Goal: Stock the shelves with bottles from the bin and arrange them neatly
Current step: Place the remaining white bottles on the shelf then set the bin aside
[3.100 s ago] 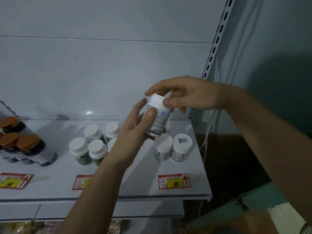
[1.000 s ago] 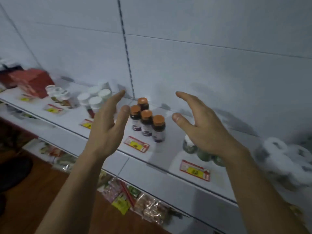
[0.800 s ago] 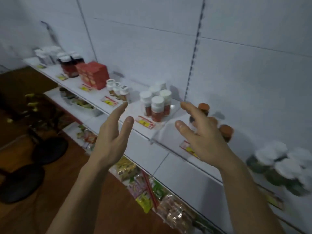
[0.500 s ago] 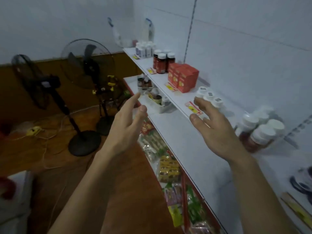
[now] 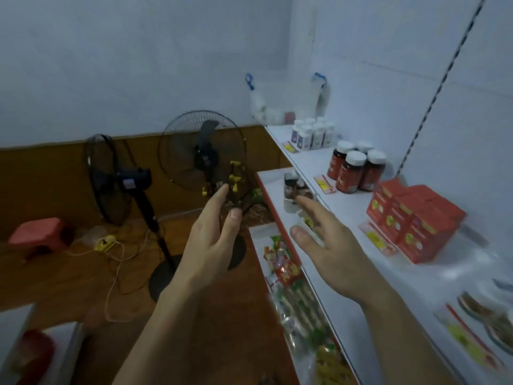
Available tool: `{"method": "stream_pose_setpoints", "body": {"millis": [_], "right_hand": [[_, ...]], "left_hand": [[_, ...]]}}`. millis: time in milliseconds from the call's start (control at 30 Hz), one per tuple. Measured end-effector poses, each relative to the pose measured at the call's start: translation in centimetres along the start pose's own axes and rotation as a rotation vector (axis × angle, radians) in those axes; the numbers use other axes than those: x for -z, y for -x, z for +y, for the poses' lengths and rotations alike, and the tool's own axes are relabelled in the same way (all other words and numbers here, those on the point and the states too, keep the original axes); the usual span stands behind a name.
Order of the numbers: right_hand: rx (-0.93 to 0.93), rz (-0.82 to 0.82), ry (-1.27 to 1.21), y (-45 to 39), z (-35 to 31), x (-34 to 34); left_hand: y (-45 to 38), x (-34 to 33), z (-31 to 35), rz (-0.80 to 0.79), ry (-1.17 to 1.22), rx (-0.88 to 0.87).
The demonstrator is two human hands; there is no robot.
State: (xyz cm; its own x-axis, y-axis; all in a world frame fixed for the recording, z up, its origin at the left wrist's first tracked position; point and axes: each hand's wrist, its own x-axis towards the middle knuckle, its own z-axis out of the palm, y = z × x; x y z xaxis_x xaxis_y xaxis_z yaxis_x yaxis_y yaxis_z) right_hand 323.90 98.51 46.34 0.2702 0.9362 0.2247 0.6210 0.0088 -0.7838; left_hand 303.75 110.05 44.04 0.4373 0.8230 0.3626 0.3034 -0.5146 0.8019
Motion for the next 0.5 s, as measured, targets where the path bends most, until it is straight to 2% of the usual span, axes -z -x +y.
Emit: {"method": "stream_pose_setpoints", "body": {"millis": [133, 233, 500], "right_hand": [[0.009, 0.003, -0.036, -11.4, 1.7, -0.1], [0.016, 0.005, -0.033, -19.1, 2.1, 0.4], [0.019, 0.014, 0.088, -33.8, 4.5, 2.4]], "left_hand": [[-10.7, -1.0, -2.7, 0.002, -0.036, 0.054], [-18.1, -0.7, -4.3, 0.040, -0.060, 0.025], [-33.6, -2.0, -8.4, 0.082, 0.052, 0.023]]}}
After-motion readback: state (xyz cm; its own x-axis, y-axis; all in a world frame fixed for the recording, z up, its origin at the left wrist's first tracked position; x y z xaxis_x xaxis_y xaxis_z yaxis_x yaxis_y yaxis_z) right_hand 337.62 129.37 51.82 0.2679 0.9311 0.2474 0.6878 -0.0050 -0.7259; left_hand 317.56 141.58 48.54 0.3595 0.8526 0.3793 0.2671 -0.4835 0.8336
